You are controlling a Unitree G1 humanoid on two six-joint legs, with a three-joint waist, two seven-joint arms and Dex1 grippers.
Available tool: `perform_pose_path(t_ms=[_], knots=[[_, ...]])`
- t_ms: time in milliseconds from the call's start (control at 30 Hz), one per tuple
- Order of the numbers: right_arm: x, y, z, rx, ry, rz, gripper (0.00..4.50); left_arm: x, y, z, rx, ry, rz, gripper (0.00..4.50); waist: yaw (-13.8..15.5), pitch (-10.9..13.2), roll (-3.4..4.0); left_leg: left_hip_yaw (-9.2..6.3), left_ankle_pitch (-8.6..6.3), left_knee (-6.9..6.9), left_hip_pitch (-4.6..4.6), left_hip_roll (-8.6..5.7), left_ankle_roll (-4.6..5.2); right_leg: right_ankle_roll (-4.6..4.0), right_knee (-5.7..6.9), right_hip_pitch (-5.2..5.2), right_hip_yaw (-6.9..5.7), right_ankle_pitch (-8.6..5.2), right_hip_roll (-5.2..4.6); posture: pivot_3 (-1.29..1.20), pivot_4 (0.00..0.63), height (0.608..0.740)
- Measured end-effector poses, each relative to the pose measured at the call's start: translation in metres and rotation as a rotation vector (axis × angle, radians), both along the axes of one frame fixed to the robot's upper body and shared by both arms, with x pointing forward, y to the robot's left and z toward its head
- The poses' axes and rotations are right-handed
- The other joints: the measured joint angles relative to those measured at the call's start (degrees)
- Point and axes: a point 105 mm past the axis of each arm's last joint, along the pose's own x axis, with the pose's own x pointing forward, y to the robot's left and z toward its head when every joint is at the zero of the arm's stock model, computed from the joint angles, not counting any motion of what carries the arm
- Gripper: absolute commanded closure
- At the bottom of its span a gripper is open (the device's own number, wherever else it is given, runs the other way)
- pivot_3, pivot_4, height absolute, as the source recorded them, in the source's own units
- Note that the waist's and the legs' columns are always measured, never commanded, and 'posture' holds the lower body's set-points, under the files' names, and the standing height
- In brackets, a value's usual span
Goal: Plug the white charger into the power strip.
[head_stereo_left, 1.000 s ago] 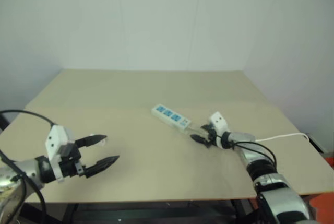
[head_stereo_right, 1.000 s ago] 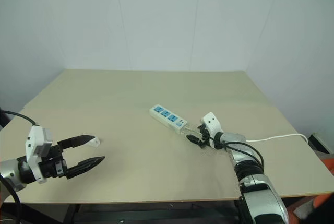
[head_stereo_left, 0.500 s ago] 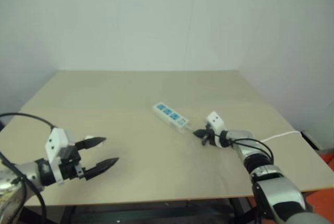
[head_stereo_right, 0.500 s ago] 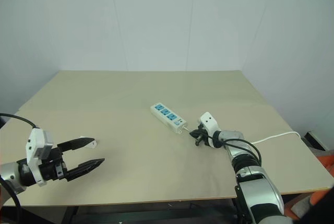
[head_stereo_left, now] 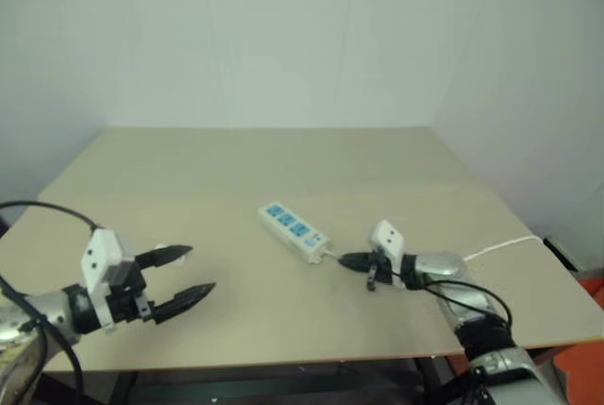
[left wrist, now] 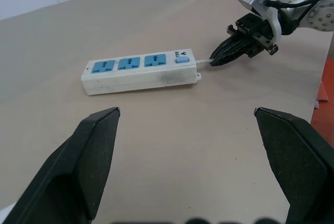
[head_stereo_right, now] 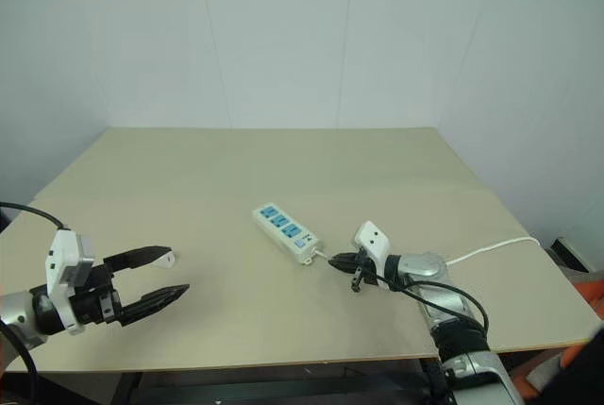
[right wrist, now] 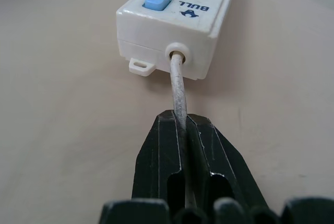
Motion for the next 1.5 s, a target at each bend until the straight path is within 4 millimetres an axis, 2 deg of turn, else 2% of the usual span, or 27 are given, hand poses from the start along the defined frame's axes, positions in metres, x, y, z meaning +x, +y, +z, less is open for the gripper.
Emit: perform_pose_path(t_ms=[67, 267, 367, 533, 633, 800, 967, 1067, 1233, 1500], knots=[[-0.003, 0.003, -0.004, 0.007, 0.018, 0.005, 3.25, 0.001, 0.000, 0.002, 0.003, -0.006, -0.004, 0.00, 0.00, 0.00, 0.00, 0.01, 0.00, 0.00, -0.02, -0.01, 0.00, 0.00, -0.01, 0.00, 0.01, 0.00, 0.00, 0.00, 0.150, 0.740], [-0.014, 0.007, -0.008, 0.014, 0.041, 0.023, 1.07, 0.002, -0.002, 0.002, 0.002, -0.007, -0.014, 0.00, 0.13, 0.00, 0.00, 0.01, 0.00, 0.00, -0.03, -0.01, 0.00, -0.01, -0.02, 0.00, 0.00, -0.01, -0.01, 0.00, 0.150, 0.740], [-0.017, 0.007, -0.011, 0.033, 0.058, 0.014, 0.13, 0.002, -0.003, 0.002, 0.001, -0.006, -0.017, 0.00, 0.15, 0.00, 0.00, 0.01, 0.00, 0.01, -0.03, -0.01, 0.00, -0.01, -0.02, 0.01, 0.00, -0.01, -0.01, 0.00, 0.150, 0.740], [-0.019, 0.003, 0.000, 0.078, 0.023, -0.032, 0.06, 0.002, -0.004, 0.002, -0.001, -0.003, -0.026, 0.00, 0.16, 0.00, 0.00, 0.01, 0.00, 0.01, -0.04, -0.01, 0.00, -0.01, -0.02, 0.00, 0.00, -0.01, -0.01, 0.00, 0.150, 0.740], [-0.014, 0.002, 0.009, 0.151, -0.032, -0.137, 0.06, 0.003, -0.003, 0.000, -0.003, 0.005, -0.030, 0.00, 0.14, -0.01, -0.01, 0.00, 0.00, 0.01, -0.02, 0.00, -0.01, -0.01, -0.02, 0.00, 0.00, -0.01, -0.01, 0.00, 0.150, 0.740], [-0.005, 0.019, 0.018, 0.315, -0.090, -0.281, 0.06, 0.005, -0.005, 0.003, -0.001, 0.001, -0.050, 0.00, 0.06, -0.01, -0.01, 0.00, -0.01, 0.01, -0.05, 0.00, -0.01, -0.01, -0.02, -0.01, 0.00, 0.00, -0.01, 0.00, 0.150, 0.740], [0.000, 0.027, 0.028, 0.428, -0.142, -0.360, 0.06, 0.007, -0.005, 0.003, -0.005, 0.006, -0.061, 0.00, 0.07, -0.01, -0.02, 0.00, 0.00, -0.01, -0.08, 0.01, -0.01, -0.02, -0.03, -0.02, -0.01, -0.01, -0.01, 0.00, 0.150, 0.740], [0.002, 0.032, 0.021, 0.448, -0.126, -0.363, 0.06, 0.008, -0.006, 0.003, -0.006, 0.003, -0.066, 0.00, 0.06, -0.01, -0.02, 0.00, 0.00, 0.00, -0.05, 0.01, -0.01, -0.02, -0.03, 0.00, -0.01, 0.00, -0.01, 0.00, 0.150, 0.740], [0.007, 0.043, -0.002, 0.439, -0.069, -0.345, 0.06, 0.008, -0.006, 0.004, -0.006, 0.002, -0.067, 0.00, 0.02, -0.01, -0.01, 0.00, 0.00, -0.04, -0.06, 0.01, 0.00, -0.04, -0.03, -0.01, -0.01, -0.01, -0.01, 0.00, 0.150, 0.740], [0.019, 0.060, 0.001, 0.429, -0.092, -0.280, 0.06, 0.007, -0.005, 0.001, -0.007, 0.013, -0.061, 0.00, -0.11, -0.01, -0.02, 0.00, 0.00, -0.06, -0.01, 0.02, 0.00, -0.03, -0.02, 0.01, -0.01, -0.01, 0.00, 0.00, 0.150, 0.740]])
